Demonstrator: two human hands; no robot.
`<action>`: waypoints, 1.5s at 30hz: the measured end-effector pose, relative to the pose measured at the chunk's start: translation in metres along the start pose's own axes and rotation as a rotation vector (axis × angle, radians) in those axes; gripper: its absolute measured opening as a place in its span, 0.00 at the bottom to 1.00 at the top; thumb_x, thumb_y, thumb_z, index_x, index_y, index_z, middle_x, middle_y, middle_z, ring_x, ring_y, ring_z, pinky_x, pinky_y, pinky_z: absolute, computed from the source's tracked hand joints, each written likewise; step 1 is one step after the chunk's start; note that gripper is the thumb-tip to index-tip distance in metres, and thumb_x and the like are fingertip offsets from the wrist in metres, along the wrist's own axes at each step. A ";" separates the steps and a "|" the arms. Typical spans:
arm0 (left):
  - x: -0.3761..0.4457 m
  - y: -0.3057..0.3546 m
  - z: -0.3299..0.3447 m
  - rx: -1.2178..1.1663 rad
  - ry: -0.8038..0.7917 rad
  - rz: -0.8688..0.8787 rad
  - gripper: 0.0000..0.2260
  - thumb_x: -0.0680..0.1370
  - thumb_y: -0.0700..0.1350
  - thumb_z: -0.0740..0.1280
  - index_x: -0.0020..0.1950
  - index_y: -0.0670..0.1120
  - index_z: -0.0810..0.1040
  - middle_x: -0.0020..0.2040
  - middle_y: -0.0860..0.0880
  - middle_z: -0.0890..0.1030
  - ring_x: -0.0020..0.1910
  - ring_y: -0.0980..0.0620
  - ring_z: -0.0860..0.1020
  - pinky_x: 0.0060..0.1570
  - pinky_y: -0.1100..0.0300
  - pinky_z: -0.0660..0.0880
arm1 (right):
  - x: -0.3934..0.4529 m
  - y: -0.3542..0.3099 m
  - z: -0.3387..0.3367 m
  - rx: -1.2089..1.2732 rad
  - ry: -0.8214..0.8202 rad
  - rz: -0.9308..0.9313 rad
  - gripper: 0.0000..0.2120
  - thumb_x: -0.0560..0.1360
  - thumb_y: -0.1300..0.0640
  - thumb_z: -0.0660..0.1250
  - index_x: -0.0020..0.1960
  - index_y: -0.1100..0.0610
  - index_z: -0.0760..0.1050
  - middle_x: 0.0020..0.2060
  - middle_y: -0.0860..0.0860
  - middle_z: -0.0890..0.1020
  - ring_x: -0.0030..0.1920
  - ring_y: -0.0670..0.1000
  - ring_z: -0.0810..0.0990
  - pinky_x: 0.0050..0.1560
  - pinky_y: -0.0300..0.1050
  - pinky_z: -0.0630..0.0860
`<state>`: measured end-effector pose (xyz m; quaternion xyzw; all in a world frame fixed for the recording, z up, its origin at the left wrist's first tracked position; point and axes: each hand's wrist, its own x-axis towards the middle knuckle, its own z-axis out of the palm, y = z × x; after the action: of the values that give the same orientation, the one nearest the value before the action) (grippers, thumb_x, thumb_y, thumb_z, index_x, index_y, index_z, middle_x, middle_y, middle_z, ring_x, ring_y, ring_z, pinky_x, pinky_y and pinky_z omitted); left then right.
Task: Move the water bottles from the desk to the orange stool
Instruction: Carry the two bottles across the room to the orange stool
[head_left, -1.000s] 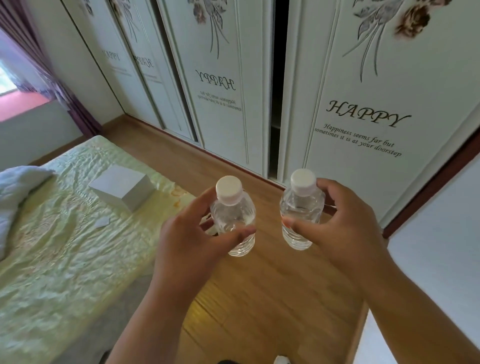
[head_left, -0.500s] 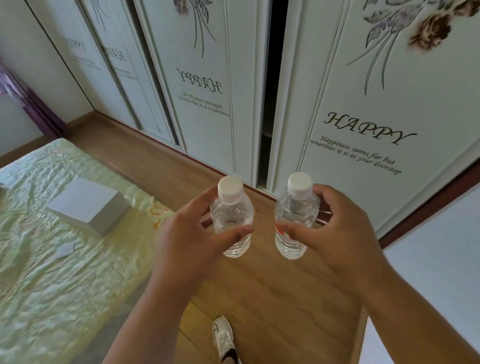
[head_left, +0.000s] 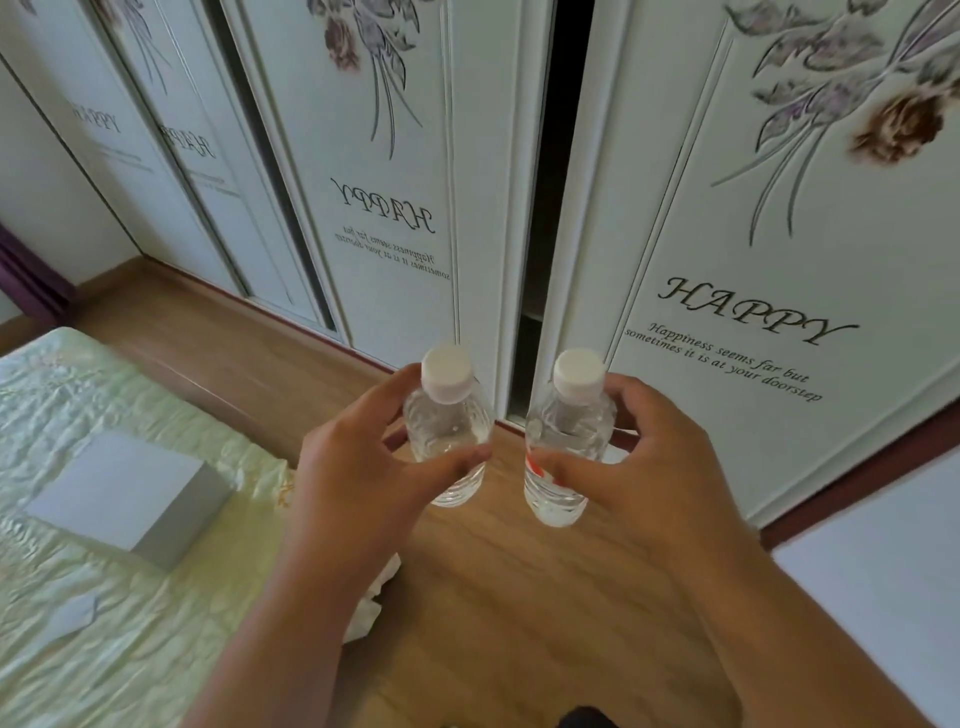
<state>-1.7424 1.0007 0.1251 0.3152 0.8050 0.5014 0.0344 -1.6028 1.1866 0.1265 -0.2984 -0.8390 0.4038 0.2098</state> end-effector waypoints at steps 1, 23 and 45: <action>0.007 -0.003 0.001 0.001 0.001 -0.008 0.38 0.60 0.64 0.80 0.70 0.66 0.74 0.54 0.75 0.79 0.54 0.75 0.77 0.48 0.81 0.71 | 0.008 -0.001 0.003 0.001 -0.002 0.000 0.36 0.61 0.41 0.82 0.65 0.39 0.72 0.56 0.36 0.80 0.53 0.34 0.78 0.46 0.27 0.71; 0.177 0.000 0.090 0.120 0.317 -0.201 0.36 0.61 0.65 0.79 0.68 0.67 0.75 0.51 0.80 0.76 0.53 0.78 0.75 0.46 0.81 0.70 | 0.280 0.035 0.005 0.072 -0.288 -0.216 0.36 0.63 0.42 0.81 0.68 0.42 0.71 0.59 0.39 0.77 0.57 0.42 0.77 0.53 0.33 0.73; 0.299 -0.121 -0.018 0.075 0.427 -0.258 0.35 0.62 0.61 0.81 0.67 0.69 0.73 0.53 0.76 0.78 0.54 0.78 0.75 0.50 0.81 0.69 | 0.406 -0.063 0.176 0.039 -0.482 -0.346 0.37 0.61 0.40 0.81 0.66 0.42 0.73 0.57 0.39 0.80 0.54 0.35 0.78 0.49 0.28 0.71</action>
<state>-2.0450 1.1128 0.1120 0.0981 0.8457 0.5177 -0.0845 -2.0260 1.3299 0.1189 -0.0423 -0.8950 0.4374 0.0763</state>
